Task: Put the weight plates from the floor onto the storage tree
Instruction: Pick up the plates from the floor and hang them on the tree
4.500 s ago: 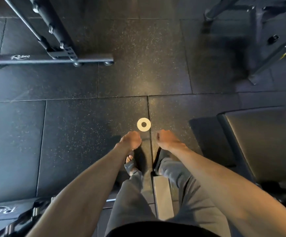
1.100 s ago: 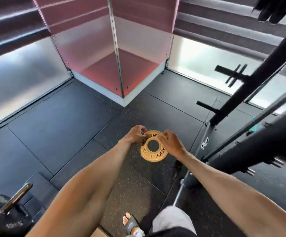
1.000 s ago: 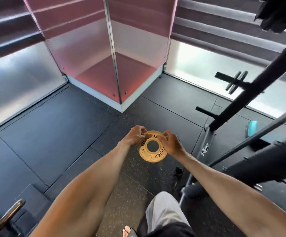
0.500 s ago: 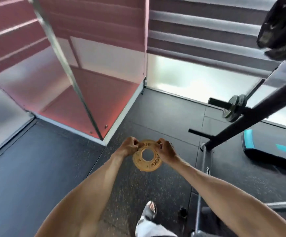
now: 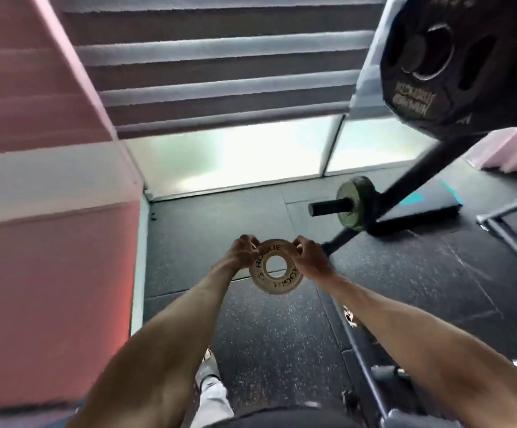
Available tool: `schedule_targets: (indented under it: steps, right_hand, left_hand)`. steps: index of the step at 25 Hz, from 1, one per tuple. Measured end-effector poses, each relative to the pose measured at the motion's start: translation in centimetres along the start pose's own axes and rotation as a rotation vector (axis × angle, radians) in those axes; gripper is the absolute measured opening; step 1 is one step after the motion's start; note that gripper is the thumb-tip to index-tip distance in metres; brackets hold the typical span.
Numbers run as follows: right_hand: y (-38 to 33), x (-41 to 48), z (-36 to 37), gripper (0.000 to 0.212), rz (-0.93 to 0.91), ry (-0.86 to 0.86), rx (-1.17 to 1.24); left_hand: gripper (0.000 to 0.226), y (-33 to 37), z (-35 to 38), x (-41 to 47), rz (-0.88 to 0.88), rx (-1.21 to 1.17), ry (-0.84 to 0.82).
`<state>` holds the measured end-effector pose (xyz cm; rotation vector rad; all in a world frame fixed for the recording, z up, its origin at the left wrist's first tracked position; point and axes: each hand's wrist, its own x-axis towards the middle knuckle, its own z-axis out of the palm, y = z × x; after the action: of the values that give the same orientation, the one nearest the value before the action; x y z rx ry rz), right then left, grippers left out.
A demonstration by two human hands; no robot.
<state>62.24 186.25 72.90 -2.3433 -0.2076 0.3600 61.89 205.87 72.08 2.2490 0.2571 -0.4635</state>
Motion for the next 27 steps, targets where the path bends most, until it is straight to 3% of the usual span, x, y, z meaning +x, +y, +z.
schedule_targets:
  steps: [8,13,17,21,25,27]
  right_hand:
    - [-0.3,6.2,-1.4,0.035,0.286,0.339,0.088]
    - [1.5,10.1,-2.5,0.038,0.387,0.405,0.131]
    - [2.9,13.5,-2.7,0.022,0.438,0.41,0.042]
    - [4.2,14.9,-2.6,0.016,0.54,0.475,-0.033]
    - [5.0,16.2,-1.6,0.015,0.664,0.436,-0.046]
    - [5.4,17.2,-0.9,0.03,0.724,0.397,0.032]
  left_hand:
    - [0.018,6.5,-3.9,13.9,0.327,0.221,-0.274]
    - [0.016,9.5,-2.6,20.6,0.451,0.314,-0.383]
    - [0.006,11.5,-1.9,25.7,0.502,0.382,-0.478]
    - [0.014,13.8,0.2,28.9,0.549,0.417,-0.595]
    - [0.019,13.8,1.5,31.9,0.564,0.512,-0.691]
    - [0.029,13.4,1.8,34.0,0.574,0.517,-0.736]
